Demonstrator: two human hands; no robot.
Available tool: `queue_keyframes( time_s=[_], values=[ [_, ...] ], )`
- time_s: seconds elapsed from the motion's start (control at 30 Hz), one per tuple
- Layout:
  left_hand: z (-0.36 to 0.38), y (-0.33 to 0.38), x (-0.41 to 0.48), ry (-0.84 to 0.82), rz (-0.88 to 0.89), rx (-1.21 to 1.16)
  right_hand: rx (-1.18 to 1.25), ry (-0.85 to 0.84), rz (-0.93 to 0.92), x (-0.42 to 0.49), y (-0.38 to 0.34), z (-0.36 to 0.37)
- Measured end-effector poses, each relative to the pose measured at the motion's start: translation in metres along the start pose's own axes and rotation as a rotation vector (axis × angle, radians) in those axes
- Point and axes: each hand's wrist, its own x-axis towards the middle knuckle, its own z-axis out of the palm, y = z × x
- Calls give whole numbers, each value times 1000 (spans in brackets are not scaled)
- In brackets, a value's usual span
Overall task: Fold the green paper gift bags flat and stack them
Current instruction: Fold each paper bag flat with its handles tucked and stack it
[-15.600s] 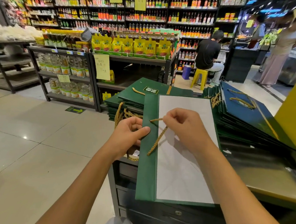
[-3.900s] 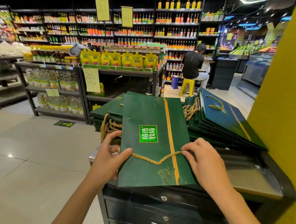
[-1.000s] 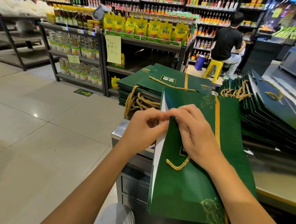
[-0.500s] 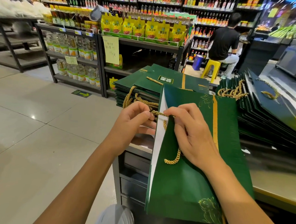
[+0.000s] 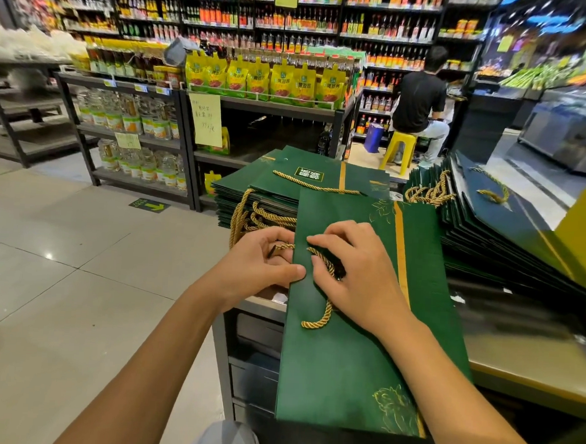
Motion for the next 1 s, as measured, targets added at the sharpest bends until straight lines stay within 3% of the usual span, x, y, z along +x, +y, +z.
queue_keyframes(
  time_s=[0.27, 0.43, 0.53, 0.83, 1.0],
  values=[
    [6, 9, -4, 113, -53, -64, -87, -38, 235, -46, 21, -49],
    [8, 16, -7, 104, -97, -39, -295, -60, 658, -80, 28, -84],
    [12, 20, -10, 103, -133, -7, -188, -115, 792, -84, 30, -90],
    [7, 23, -29, 266, -21, 246, 96, -15, 779, -60, 17, -101],
    [1, 57, -39, 304, 124, 224, 259, 133, 682, -39, 10, -120]
  ],
)
